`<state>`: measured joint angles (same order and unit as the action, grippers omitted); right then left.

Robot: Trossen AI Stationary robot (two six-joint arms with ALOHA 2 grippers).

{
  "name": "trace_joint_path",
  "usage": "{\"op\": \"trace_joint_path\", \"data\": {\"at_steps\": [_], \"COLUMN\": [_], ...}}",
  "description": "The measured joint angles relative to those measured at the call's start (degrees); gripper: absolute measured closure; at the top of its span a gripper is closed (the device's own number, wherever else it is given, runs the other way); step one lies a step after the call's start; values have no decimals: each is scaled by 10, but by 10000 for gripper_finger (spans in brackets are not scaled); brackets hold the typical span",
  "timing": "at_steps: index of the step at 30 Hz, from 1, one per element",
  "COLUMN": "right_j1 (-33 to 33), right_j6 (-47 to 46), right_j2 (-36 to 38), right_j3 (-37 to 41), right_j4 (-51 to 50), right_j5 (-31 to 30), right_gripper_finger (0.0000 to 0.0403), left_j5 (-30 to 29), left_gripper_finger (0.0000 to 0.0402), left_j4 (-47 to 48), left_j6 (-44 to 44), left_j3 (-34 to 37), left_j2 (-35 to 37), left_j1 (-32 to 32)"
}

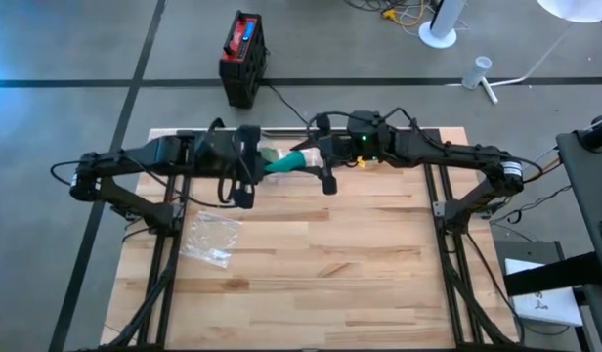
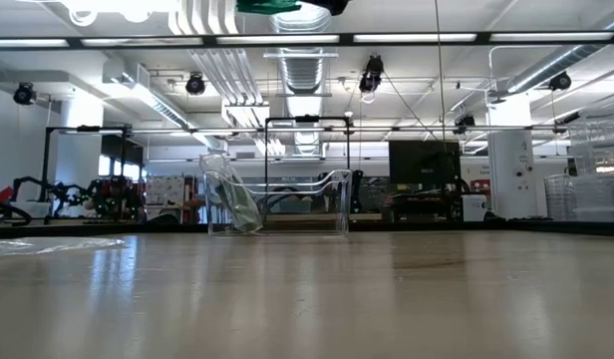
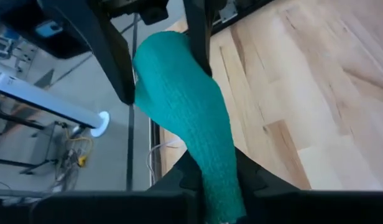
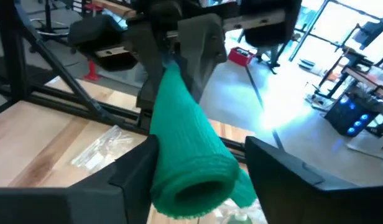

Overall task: Roll bandage
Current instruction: Roll the blue bandage

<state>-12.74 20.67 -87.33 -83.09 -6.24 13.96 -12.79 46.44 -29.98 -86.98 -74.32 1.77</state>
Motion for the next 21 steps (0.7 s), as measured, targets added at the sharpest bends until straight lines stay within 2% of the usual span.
{"op": "trace_joint_path", "data": {"at_steps": [6, 9, 13, 21], "right_j1": [0, 1, 11, 52], "right_j6": [51, 111, 203, 375], "right_j2": [-4, -4, -1, 10], "right_j3": [0, 0, 0, 0], "right_j4": [-12, -9, -3, 23], "right_j5": [5, -6, -56, -82], "right_gripper_finger": [246, 300, 382, 388], "left_j5": [-17, -19, -21, -5], "left_gripper_finger": [365, 357, 337, 269], "left_j4": [-3, -2, 2, 107], "left_j6": [2, 51, 141, 234], "left_j3": [0, 0, -7, -84], "left_j2": [-11, -12, -11, -11], "left_j1": [-11, -12, -12, 6]}}
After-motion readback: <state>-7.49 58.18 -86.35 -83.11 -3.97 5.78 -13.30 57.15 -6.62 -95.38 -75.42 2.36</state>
